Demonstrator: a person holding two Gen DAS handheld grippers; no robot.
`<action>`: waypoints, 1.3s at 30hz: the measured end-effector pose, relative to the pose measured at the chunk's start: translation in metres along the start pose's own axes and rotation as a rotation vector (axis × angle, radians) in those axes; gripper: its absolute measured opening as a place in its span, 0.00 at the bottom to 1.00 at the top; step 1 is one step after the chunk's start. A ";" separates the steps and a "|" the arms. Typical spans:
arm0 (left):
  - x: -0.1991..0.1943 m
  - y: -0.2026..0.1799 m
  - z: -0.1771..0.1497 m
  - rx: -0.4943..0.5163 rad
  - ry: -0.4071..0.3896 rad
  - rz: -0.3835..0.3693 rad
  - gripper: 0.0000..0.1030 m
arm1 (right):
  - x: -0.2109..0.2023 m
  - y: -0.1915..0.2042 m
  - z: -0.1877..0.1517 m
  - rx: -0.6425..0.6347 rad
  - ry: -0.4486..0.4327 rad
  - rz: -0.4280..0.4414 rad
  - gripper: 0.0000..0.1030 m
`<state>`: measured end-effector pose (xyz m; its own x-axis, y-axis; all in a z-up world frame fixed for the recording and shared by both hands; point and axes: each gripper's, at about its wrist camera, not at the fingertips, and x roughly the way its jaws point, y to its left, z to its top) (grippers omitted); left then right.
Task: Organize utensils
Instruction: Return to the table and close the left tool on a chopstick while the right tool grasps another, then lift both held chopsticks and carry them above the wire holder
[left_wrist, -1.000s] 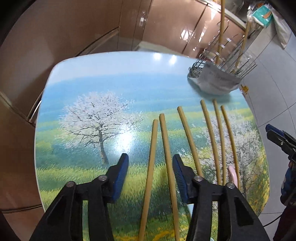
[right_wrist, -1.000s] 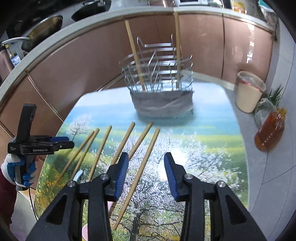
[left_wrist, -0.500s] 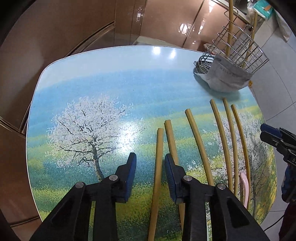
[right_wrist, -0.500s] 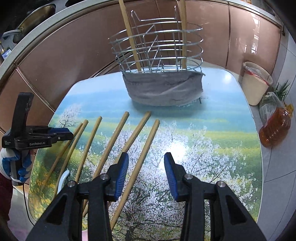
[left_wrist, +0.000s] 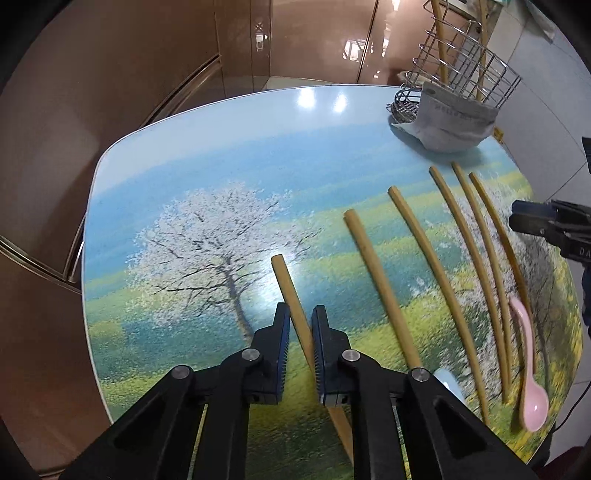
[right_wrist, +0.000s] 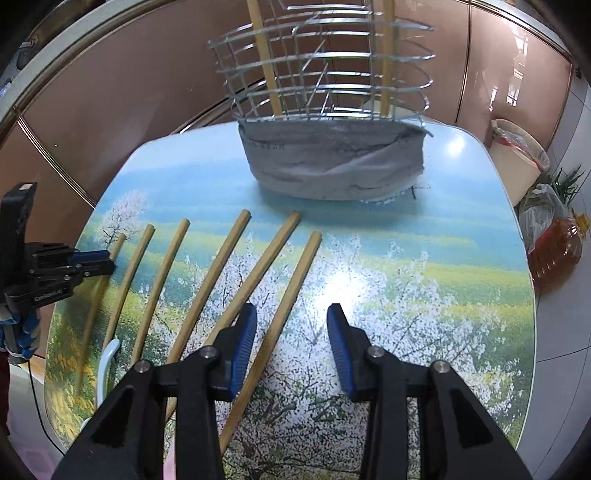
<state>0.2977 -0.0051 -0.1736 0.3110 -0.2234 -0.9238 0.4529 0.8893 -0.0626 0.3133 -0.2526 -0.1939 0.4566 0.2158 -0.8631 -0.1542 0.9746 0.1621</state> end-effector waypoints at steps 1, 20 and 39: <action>-0.001 0.002 -0.002 0.005 0.000 0.007 0.10 | 0.003 0.002 0.001 -0.007 0.007 -0.006 0.36; 0.004 0.007 0.007 0.024 0.071 0.021 0.06 | 0.023 0.021 0.009 -0.244 0.169 -0.092 0.06; 0.017 -0.026 0.036 0.084 0.277 0.014 0.06 | 0.041 0.067 0.021 -0.421 0.413 -0.076 0.07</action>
<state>0.3214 -0.0468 -0.1741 0.0826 -0.0834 -0.9931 0.5216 0.8527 -0.0282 0.3405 -0.1772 -0.2081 0.1140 0.0231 -0.9932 -0.5068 0.8612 -0.0382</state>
